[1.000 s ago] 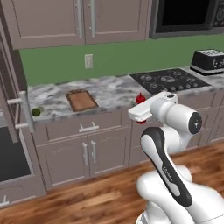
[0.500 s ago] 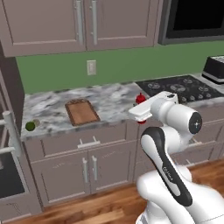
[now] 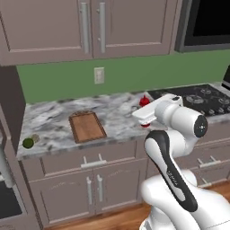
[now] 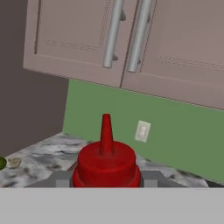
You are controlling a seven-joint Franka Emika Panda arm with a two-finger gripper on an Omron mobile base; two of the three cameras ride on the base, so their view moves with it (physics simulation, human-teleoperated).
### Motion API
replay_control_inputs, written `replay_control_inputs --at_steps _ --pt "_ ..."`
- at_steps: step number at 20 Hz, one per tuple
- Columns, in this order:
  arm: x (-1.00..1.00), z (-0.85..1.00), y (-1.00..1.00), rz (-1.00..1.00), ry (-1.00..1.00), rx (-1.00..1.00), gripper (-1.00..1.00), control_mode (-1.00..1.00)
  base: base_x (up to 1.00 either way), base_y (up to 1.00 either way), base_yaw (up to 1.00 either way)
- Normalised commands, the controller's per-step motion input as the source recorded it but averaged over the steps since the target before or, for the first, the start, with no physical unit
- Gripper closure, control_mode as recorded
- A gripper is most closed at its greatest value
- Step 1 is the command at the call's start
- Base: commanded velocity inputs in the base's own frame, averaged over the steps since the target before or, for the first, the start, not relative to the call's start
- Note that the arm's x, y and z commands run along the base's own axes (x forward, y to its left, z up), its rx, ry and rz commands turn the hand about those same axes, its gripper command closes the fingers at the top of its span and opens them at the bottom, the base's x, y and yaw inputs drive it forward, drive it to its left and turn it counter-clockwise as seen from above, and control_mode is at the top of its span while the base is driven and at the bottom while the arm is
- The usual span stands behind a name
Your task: Open the cabinet. Place the bowl and condiment on the counter. Then place the lime and garlic on the cutting board.
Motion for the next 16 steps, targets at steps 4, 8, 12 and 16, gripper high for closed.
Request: replay_control_inputs --at_steps 4,8,12,16 --pt "0.0 0.0 0.0 0.0 0.0 0.0 1.0 1.0 0.58 -0.25 0.13" --pt "0.0 0.0 0.0 0.0 0.0 0.0 1.0 1.0 0.56 -0.25 0.13" --pt "0.0 0.0 0.0 0.0 0.0 0.0 1.0 1.0 0.52 -0.25 0.13" --pt "0.0 0.0 0.0 0.0 0.0 0.0 1.0 1.0 0.51 -0.25 0.13"
